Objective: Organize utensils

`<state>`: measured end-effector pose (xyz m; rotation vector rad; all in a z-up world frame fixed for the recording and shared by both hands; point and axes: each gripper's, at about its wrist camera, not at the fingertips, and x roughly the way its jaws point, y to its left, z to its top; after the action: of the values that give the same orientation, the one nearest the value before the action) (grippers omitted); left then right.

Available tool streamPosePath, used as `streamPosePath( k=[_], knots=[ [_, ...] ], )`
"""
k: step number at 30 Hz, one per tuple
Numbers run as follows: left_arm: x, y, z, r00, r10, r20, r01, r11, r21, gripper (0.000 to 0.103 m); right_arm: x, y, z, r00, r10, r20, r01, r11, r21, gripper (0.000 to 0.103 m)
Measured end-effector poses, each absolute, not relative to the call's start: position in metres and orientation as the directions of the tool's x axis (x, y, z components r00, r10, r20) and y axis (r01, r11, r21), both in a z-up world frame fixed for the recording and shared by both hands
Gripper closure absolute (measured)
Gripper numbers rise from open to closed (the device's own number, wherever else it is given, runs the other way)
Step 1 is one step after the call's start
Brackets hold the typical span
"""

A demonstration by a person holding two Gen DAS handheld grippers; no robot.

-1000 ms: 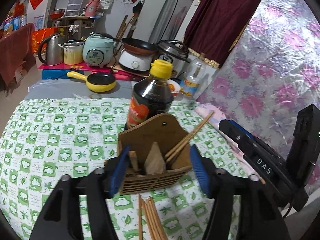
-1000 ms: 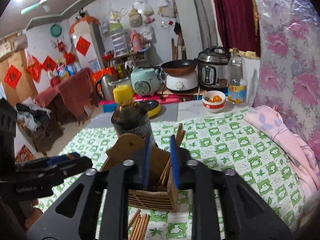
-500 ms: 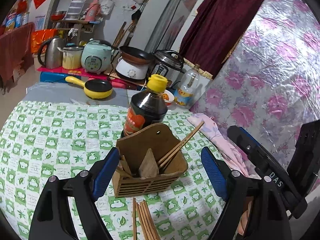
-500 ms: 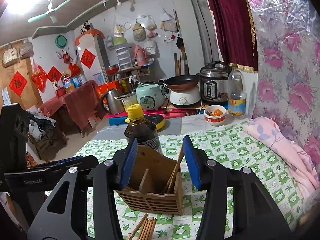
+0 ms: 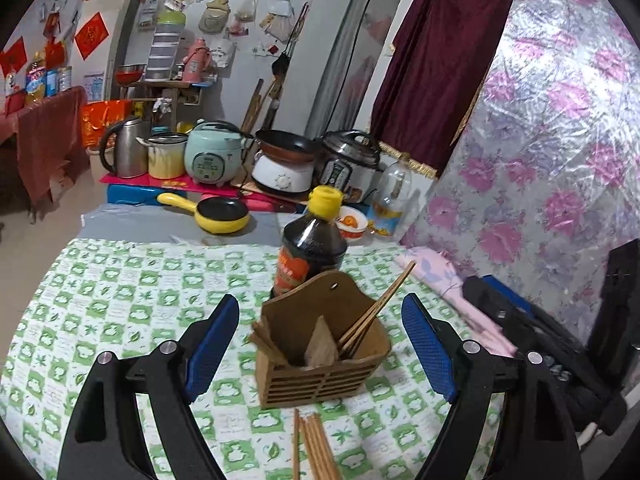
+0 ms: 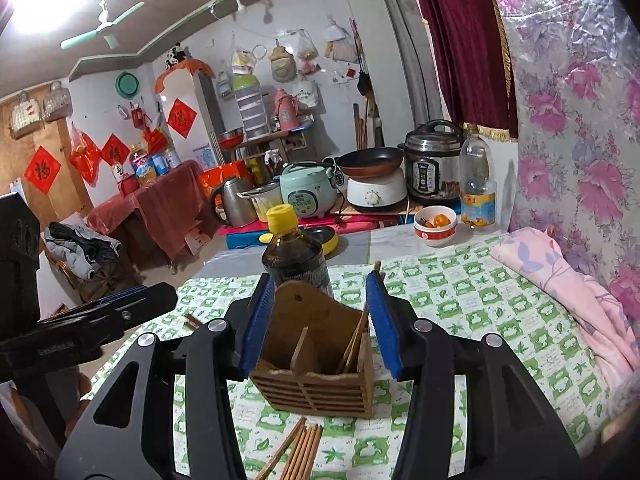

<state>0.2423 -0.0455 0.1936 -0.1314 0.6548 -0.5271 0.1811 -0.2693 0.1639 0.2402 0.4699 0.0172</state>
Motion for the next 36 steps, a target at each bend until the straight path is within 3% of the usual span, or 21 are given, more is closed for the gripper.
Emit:
streamPosePath(
  k=[4, 6, 8, 15, 25, 36],
  knots=[
    [0.239, -0.046, 0.178, 0.652, -0.466, -0.598, 0.398, 0.882, -0.253, 0.021, 0.166, -0.267, 0.154, 0.878, 0.07, -0.474, 0.042, 0.974, 0.221, 0.045],
    [0.234, -0.046, 0.167, 0.644, -0.444, -0.623, 0.39, 0.891, -0.231, 0.021, 0.152, -0.269, 0.139, 0.876, 0.059, -0.479, 0.049, 0.976, 0.21, 0.031],
    [0.223, -0.042, 0.151, 0.642, -0.428, -0.636, 0.396, 0.896, -0.204, 0.021, 0.135, -0.276, 0.111, 0.857, 0.03, -0.514, 0.09, 0.974, 0.208, 0.027],
    [0.181, -0.004, 0.051, 0.536, -0.327, -0.779, 0.333, 0.929, -0.16, 0.02, 0.104, -0.307, 0.008, 0.686, 0.141, -0.714, 0.164, 0.926, 0.341, 0.027],
    [0.138, -0.011, 0.0, 0.415, -0.28, -0.866, 0.417, 0.904, -0.093, 0.02, 0.098, -0.317, -0.01, 0.646, 0.181, -0.742, 0.209, 0.893, 0.4, 0.022],
    [0.126, -0.035, -0.013, 0.397, -0.228, -0.889, 0.488, 0.873, -0.005, 0.021, 0.104, -0.316, -0.019, 0.61, 0.234, -0.757, 0.2, 0.879, 0.433, 0.022]
  ],
)
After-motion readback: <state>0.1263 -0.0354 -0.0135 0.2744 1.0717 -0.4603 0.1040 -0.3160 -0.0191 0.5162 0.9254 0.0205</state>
